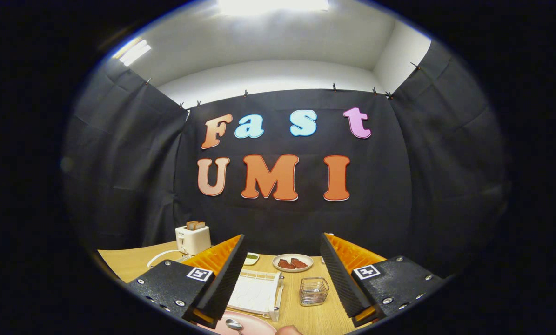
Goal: Take the plate from the dish rack, then take the spoon from the basket and place it into the plate.
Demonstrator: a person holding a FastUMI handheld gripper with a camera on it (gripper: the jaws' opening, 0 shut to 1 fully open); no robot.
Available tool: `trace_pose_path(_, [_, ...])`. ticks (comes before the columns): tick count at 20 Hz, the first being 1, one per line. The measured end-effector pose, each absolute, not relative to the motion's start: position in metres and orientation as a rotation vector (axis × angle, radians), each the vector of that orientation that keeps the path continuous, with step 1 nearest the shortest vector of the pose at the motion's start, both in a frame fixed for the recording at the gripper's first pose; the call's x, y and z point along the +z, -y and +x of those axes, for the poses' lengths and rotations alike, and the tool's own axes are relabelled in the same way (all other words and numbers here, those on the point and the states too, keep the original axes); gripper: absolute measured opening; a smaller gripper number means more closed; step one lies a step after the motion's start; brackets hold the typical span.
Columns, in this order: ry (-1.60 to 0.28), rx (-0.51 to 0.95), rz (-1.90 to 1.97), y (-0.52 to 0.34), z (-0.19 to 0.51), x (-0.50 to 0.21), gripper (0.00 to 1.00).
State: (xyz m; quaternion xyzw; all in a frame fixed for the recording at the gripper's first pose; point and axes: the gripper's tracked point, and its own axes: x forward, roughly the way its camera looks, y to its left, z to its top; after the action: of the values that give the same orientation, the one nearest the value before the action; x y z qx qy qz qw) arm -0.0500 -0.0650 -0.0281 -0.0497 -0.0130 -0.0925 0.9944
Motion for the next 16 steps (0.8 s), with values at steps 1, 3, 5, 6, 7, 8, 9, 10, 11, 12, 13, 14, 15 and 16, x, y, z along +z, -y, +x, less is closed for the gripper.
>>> trace_pose_path(1, [0.019,-0.186,-0.103,0.064,-0.049,-0.029,0.94])
trace_pose_path(3, [0.040,-0.189,-0.114,0.062,-0.050,-0.021,0.94])
trace_pose_path(5, [0.050,-0.184,-0.108,0.057,-0.050,-0.016,0.94])
trace_pose_path(6, [0.047,-0.176,-0.101,0.053,-0.051,-0.015,0.95])
trace_pose_path(7, [0.043,-0.169,-0.094,0.050,-0.052,-0.014,0.95])
trace_pose_path(8, [0.045,-0.160,-0.092,0.047,-0.053,-0.012,0.95])
trace_pose_path(9, [0.060,-0.153,-0.093,0.046,-0.054,-0.011,0.95])
trace_pose_path(10, [0.076,-0.147,-0.094,0.043,-0.054,-0.008,0.95])
trace_pose_path(11, [0.076,-0.143,-0.100,0.042,-0.053,-0.012,0.95])
trace_pose_path(12, [0.068,-0.145,-0.108,0.044,-0.053,-0.017,0.95])
trace_pose_path(13, [0.059,-0.149,-0.114,0.045,-0.051,-0.020,0.95])
trace_pose_path(14, [0.052,-0.154,-0.113,0.046,-0.050,-0.021,0.95])
trace_pose_path(15, [0.048,-0.158,-0.105,0.047,-0.049,-0.022,0.95])
trace_pose_path(16, [0.040,-0.157,-0.092,0.047,-0.048,-0.025,0.95])
